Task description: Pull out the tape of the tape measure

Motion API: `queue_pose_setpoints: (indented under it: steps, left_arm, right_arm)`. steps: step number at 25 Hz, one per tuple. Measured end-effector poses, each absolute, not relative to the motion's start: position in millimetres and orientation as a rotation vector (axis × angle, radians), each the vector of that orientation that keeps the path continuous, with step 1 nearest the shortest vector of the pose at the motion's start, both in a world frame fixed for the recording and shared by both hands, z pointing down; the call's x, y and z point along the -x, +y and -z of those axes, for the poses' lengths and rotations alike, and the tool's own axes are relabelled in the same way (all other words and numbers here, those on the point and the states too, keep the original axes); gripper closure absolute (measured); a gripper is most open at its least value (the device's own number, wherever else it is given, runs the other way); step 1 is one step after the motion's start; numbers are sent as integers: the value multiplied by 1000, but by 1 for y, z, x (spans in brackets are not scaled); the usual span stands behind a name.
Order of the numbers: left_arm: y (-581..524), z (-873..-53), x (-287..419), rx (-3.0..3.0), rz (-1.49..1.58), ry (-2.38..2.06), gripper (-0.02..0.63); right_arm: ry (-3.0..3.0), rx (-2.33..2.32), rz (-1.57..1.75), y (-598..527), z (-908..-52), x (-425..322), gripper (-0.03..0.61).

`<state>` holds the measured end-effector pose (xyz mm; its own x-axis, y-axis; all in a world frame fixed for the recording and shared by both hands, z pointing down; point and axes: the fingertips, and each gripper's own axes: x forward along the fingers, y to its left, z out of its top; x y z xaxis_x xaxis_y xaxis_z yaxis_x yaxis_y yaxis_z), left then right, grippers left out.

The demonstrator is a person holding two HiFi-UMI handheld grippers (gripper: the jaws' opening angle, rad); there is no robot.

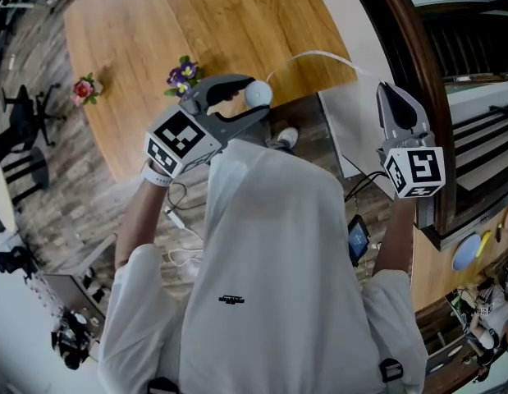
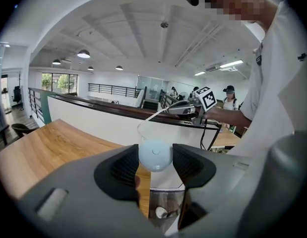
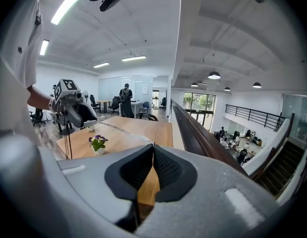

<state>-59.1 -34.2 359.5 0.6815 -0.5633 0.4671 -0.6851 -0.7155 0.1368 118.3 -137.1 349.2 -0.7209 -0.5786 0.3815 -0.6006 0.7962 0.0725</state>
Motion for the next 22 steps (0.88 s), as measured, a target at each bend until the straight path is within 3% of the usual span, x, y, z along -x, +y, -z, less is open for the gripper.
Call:
queue_pose_setpoints:
  steps: [22]
  left_arm:
    - [-92,-411,85,-2362,-507,-1315,377]
  right_arm:
    - [-2624,-899,-205,-171,-387,-51,569]
